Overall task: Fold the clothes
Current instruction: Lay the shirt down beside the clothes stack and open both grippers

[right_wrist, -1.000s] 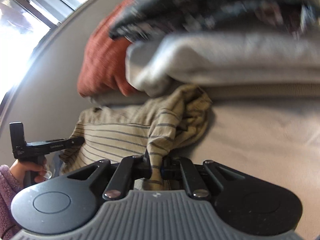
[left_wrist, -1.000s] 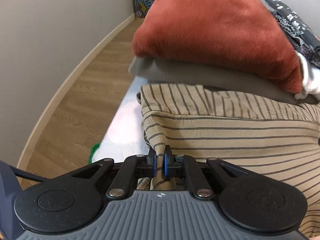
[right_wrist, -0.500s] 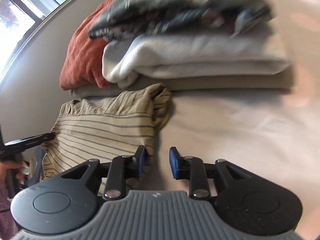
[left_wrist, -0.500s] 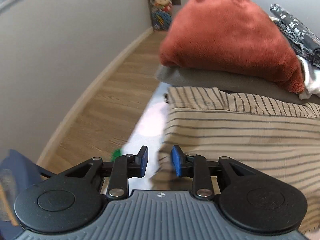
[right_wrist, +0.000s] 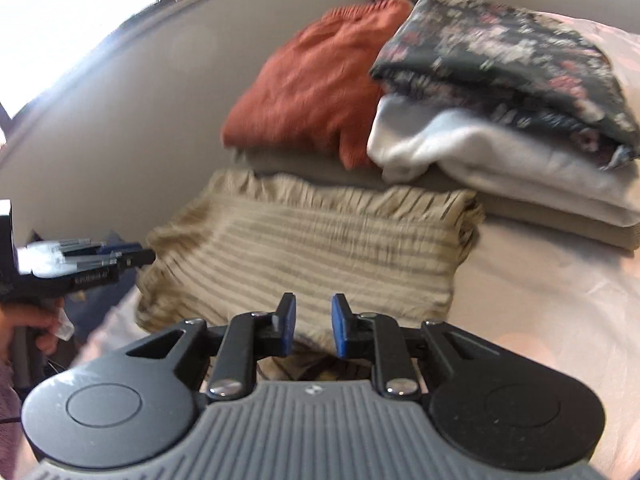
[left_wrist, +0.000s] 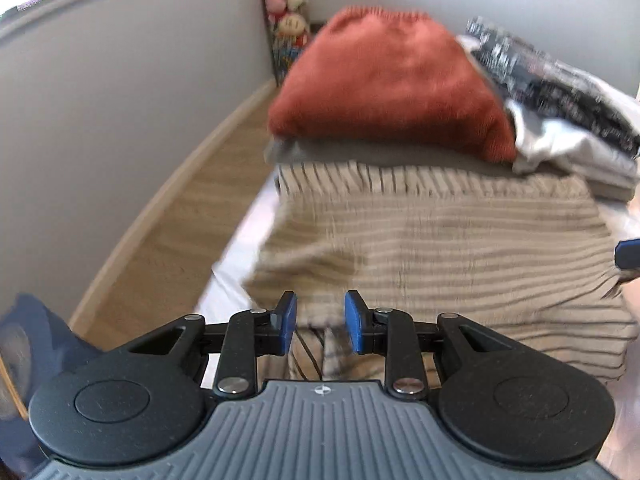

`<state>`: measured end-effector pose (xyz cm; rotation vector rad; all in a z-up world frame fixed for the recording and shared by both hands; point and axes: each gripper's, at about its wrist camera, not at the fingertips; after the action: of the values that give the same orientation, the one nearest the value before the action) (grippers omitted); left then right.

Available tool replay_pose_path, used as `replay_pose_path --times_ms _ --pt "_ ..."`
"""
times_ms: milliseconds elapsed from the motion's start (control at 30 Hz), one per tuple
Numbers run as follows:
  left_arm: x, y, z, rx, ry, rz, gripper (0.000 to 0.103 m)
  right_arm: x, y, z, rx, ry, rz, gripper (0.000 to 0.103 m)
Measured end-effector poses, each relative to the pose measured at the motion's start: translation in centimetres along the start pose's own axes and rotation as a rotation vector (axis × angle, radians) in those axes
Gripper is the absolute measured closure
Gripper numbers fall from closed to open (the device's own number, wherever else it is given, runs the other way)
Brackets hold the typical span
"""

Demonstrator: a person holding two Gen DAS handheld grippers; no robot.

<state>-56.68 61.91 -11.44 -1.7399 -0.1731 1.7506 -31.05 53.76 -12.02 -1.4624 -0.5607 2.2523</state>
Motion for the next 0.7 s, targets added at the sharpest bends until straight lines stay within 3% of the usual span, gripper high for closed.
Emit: replay_pose_path --times_ms 167,333,500,700 --pt "2.3 2.3 -0.1 0.017 0.014 0.104 0.078 2.2 0.8 0.4 -0.025 0.052 0.085 0.081" --pt "2.6 3.1 0.4 -0.013 0.026 0.103 0.078 4.1 1.1 0.5 -0.054 0.095 0.146 0.083" --pt "3.0 3.0 -0.8 -0.020 -0.026 0.093 0.078 5.7 1.4 0.5 -0.081 0.134 0.202 0.082" --pt "-0.9 3.6 -1.7 -0.037 -0.052 0.052 0.077 4.3 1.3 0.7 -0.074 0.116 0.174 0.076"
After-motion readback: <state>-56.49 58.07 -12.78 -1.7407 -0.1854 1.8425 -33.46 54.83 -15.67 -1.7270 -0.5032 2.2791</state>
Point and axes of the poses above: each gripper's, at about its wrist camera, not at the fingertips, and x roughly the way its jaws point, z to its left, y to its underside, and after that the axes turned 7 degrees about z, right-handed
